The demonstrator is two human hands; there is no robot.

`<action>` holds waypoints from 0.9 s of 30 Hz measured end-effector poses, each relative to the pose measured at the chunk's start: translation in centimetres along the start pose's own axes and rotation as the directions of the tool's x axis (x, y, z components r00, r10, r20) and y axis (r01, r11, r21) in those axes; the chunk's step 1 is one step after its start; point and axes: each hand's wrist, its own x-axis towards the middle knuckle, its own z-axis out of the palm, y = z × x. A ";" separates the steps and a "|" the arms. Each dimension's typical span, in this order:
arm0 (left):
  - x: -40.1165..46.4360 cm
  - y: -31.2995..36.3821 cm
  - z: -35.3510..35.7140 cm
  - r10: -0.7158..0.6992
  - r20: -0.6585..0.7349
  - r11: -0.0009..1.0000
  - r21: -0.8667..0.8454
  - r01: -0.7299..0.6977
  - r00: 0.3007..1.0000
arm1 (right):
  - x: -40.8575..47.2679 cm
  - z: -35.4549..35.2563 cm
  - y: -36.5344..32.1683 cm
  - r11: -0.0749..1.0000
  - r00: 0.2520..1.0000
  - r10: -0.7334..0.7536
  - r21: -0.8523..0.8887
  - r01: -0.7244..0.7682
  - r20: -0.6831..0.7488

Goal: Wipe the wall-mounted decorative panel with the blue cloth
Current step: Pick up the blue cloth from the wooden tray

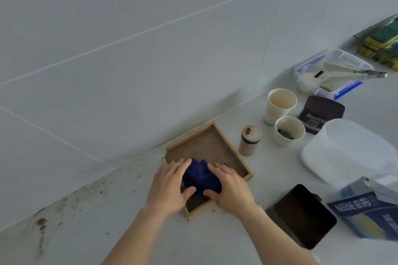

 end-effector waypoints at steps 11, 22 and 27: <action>1.4 1.3 1.2 0.000 -0.133 0.997 0.082 0.011 0.991 | 0.7 0.3 1.4 0.999 0.992 -0.045 -0.002 0.045 -0.116; 0.0 0.2 -1.9 -0.061 -0.235 0.995 0.068 0.079 0.970 | 0.7 -2.2 -0.7 0.998 0.979 -0.053 0.013 0.057 -0.195; -1.4 -0.2 -5.3 -0.061 -0.294 0.994 0.071 0.085 0.954 | 0.9 -4.7 -3.4 0.994 0.962 -0.111 -0.013 0.111 -0.250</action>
